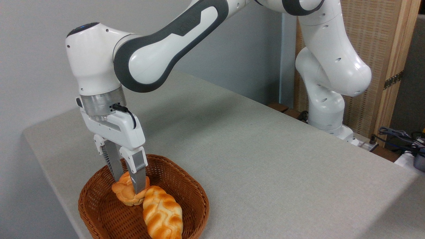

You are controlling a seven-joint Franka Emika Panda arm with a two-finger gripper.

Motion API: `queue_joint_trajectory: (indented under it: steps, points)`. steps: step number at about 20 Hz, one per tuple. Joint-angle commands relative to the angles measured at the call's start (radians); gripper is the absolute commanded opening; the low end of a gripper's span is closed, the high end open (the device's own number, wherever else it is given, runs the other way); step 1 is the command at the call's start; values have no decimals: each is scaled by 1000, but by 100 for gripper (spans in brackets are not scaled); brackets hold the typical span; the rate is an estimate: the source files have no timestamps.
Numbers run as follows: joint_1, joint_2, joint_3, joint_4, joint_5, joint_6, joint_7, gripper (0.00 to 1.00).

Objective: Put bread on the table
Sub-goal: 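Close the gripper on the round orange bun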

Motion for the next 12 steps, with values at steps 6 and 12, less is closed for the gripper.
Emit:
queue_joint_trajectory:
  steps: [6, 12]
  points:
    - [-4, 0, 3, 0, 17, 23, -13, 13]
    - [-4, -3, 3, 2, 17, 22, -9, 13]
